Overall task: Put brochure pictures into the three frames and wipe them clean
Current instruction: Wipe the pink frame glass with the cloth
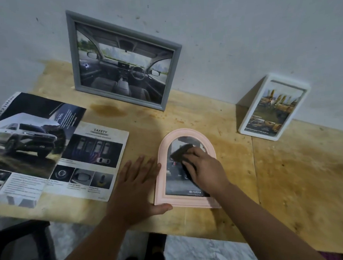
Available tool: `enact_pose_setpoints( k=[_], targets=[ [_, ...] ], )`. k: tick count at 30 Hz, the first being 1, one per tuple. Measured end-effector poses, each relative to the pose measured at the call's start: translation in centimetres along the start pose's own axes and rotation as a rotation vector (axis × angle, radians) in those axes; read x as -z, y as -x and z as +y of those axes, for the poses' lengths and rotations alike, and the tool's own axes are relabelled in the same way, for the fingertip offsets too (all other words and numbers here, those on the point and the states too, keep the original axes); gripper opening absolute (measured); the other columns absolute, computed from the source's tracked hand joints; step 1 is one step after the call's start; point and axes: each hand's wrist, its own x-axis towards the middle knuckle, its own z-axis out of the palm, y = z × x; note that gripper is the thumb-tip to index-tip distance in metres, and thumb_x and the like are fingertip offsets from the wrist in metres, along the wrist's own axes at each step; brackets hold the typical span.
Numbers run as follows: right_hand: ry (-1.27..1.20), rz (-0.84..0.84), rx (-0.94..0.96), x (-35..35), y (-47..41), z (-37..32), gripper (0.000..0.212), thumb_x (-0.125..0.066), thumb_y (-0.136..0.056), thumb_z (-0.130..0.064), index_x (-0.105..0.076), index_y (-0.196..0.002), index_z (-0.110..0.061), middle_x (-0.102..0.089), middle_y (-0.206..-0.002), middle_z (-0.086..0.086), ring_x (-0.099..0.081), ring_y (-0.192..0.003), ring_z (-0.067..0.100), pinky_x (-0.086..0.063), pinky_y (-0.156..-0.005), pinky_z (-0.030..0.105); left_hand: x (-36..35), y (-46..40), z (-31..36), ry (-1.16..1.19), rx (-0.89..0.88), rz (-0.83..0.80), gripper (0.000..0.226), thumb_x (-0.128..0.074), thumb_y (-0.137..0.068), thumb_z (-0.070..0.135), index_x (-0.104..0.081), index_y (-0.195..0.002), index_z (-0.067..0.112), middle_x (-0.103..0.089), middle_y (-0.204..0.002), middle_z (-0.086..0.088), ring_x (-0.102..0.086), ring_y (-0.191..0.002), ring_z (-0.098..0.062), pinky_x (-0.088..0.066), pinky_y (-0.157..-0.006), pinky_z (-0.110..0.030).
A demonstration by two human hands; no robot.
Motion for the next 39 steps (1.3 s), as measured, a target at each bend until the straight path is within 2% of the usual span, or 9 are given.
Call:
enact_pose_setpoints(
  k=[10, 13, 16, 22, 27, 31, 34, 36, 39],
  targets=[
    [-0.362, -0.413, 0.030, 3.3, 2.7, -0.3, 0.021, -0.059, -0.101, -0.030, -0.075, -0.114, -0.026, -0.064, -0.110, -0.014, -0.062, -0.099, 0.004, -0.052, -0.086, 0.024, 0.2, 0.0, -0.1, 0.017, 0.003, -0.014, 0.116, -0.048, -0.071, 0.096, -0.038, -0.158, 0.019, -0.028, -0.169, -0.004, -0.017, -0.159, -0.029, -0.023, -0.122, -0.061],
    [-0.430, -0.140, -0.138, 4.3, -1.1, 1.3, 0.017, -0.061, -0.100, -0.026, -0.076, -0.108, -0.022, -0.066, -0.100, -0.007, -0.062, -0.093, 0.009, -0.053, -0.085, 0.035, 0.3, -0.1, 0.0, 0.006, 0.008, -0.029, 0.118, -0.046, -0.071, 0.097, -0.037, -0.158, 0.018, -0.027, -0.169, -0.005, -0.015, -0.159, -0.029, -0.023, -0.122, -0.061],
    [-0.198, 0.031, -0.184, 2.7, -3.3, 2.2, 0.025, -0.058, -0.102, -0.029, -0.074, -0.118, -0.018, -0.062, -0.107, -0.004, -0.062, -0.091, 0.016, -0.053, -0.077, 0.035, 0.2, -0.1, 0.2, -0.013, 0.014, -0.030, 0.118, -0.047, -0.069, 0.097, -0.041, -0.156, 0.017, -0.032, -0.167, -0.006, -0.019, -0.158, -0.031, -0.024, -0.121, -0.062],
    [0.000, 0.010, -0.078, 0.2, 0.8, 1.0, 0.024, -0.055, -0.101, -0.029, -0.073, -0.114, -0.021, -0.060, -0.108, -0.005, -0.065, -0.083, 0.020, -0.054, -0.061, 0.034, 0.2, -0.1, 0.2, -0.019, 0.007, -0.022, 0.117, -0.044, -0.071, 0.097, -0.041, -0.156, 0.016, -0.033, -0.166, -0.007, -0.020, -0.158, -0.032, -0.024, -0.121, -0.062],
    [-0.129, -0.175, 0.028, 1.2, 6.5, -0.5, 0.027, -0.050, -0.103, -0.032, -0.072, -0.116, -0.024, -0.059, -0.112, -0.012, -0.065, -0.086, 0.011, -0.055, -0.067, 0.028, 0.3, 0.0, 0.1, -0.016, 0.012, -0.045, 0.118, -0.039, -0.072, 0.098, -0.036, -0.159, 0.018, -0.027, -0.169, -0.006, -0.015, -0.159, -0.030, -0.022, -0.122, -0.061],
    [-0.403, -0.362, -0.120, 3.4, 4.4, 0.3, 0.016, -0.059, -0.101, -0.028, -0.075, -0.098, -0.030, -0.059, -0.093, -0.023, -0.061, -0.084, 0.004, -0.047, -0.072, 0.020, 0.3, 0.0, 0.1, -0.013, 0.014, -0.059, 0.118, -0.038, -0.073, 0.098, -0.035, -0.159, 0.018, -0.025, -0.169, -0.005, -0.013, -0.159, -0.029, -0.021, -0.123, -0.061],
    [-0.442, -0.138, -0.226, 4.4, 0.5, 2.0, 0.014, -0.062, -0.100, -0.025, -0.074, -0.096, -0.023, -0.065, -0.092, -0.008, -0.061, -0.086, 0.009, -0.050, -0.077, 0.031, 0.4, -0.1, 0.1, -0.023, 0.021, -0.080, 0.119, -0.038, -0.072, 0.099, -0.036, -0.159, 0.018, -0.027, -0.169, -0.006, -0.014, -0.159, -0.030, -0.021, -0.123, -0.061],
    [-0.280, 0.021, -0.215, 3.7, -1.4, 2.7, 0.021, -0.060, -0.101, -0.027, -0.074, -0.114, -0.019, -0.064, -0.105, -0.004, -0.061, -0.091, 0.013, -0.052, -0.078, 0.032, 0.3, -0.2, 0.2, -0.050, 0.029, -0.096, 0.119, -0.039, -0.070, 0.099, -0.037, -0.158, 0.018, -0.029, -0.168, -0.007, -0.016, -0.159, -0.031, -0.019, -0.123, -0.061],
    [0.052, 0.020, -0.095, 1.5, -1.6, 2.6, 0.030, -0.055, -0.102, -0.032, -0.070, -0.125, -0.021, -0.061, -0.119, -0.003, -0.064, -0.094, 0.020, -0.057, -0.070, 0.036, 0.3, -0.2, 0.3, -0.065, 0.031, -0.104, 0.120, -0.038, -0.070, 0.100, -0.036, -0.158, 0.020, -0.029, -0.168, -0.006, -0.016, -0.158, -0.032, -0.017, -0.124, -0.061]
  ],
)
